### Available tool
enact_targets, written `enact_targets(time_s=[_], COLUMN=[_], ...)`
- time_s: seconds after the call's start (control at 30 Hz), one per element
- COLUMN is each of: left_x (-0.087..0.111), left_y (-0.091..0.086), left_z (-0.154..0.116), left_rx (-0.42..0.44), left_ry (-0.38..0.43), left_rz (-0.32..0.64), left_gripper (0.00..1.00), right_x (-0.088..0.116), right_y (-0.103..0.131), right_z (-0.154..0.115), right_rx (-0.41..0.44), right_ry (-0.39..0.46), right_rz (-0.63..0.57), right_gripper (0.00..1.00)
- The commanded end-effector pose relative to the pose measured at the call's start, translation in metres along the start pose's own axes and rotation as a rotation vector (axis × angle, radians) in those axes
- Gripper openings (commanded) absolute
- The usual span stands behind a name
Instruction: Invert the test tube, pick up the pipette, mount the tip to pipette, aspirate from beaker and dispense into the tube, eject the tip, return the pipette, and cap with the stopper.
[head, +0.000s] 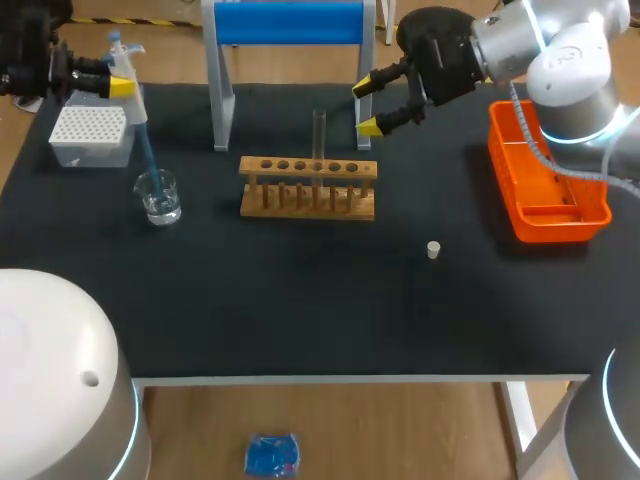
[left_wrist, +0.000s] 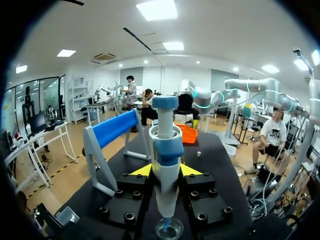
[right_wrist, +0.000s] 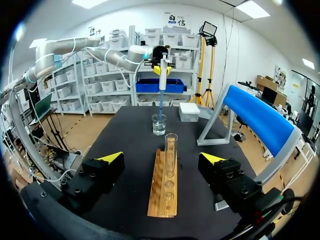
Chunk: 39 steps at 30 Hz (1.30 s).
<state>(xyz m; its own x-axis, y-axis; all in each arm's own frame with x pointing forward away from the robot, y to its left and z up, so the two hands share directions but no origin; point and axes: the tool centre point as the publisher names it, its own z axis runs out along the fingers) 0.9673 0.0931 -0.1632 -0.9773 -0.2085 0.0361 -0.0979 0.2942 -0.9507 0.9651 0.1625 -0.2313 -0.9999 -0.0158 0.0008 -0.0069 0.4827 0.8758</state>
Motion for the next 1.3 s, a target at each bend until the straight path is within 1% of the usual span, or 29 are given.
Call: enact_targets(time_s=[0.03,0.2,0.33,0.43,0.67,0.77,1.3], left_x=[0.011,0.016,0.020,0.022,0.023,0.024,0.024], left_y=[-0.025,-0.048,-0.061,-0.069,-0.070,-0.069,-0.069], left_z=[-0.004,-0.006,-0.008,-0.006,-0.007,-0.007,-0.007], left_rx=[-0.045,-0.053,-0.047,-0.064,-0.065,-0.079,-0.079], left_ry=[-0.026,-0.036,-0.050,-0.054,-0.062,-0.072,-0.072], left_rz=[0.005,0.008,0.009,0.013,0.003,-0.025,-0.025], left_gripper=[0.00,0.00,0.00,0.00,0.00,0.00,0.00], right_x=[0.000,0.000,0.000,0.000,0.000,0.000,0.000], right_y=[0.000,0.000,0.000,0.000,0.000,0.000,0.000], right_z=[0.000,0.000,0.000,0.000,0.000,0.000,0.000], right_rx=[0.000,0.000,0.000,0.000,0.000,0.000,0.000], right_ry=[0.001,0.001,0.001,0.001,0.001,0.001,0.001], right_rz=[-0.001,-0.001,-0.001,-0.001,-0.001,-0.001,-0.001], right_gripper=[1.00,1.00,1.00,1.00,1.00,1.00,1.00])
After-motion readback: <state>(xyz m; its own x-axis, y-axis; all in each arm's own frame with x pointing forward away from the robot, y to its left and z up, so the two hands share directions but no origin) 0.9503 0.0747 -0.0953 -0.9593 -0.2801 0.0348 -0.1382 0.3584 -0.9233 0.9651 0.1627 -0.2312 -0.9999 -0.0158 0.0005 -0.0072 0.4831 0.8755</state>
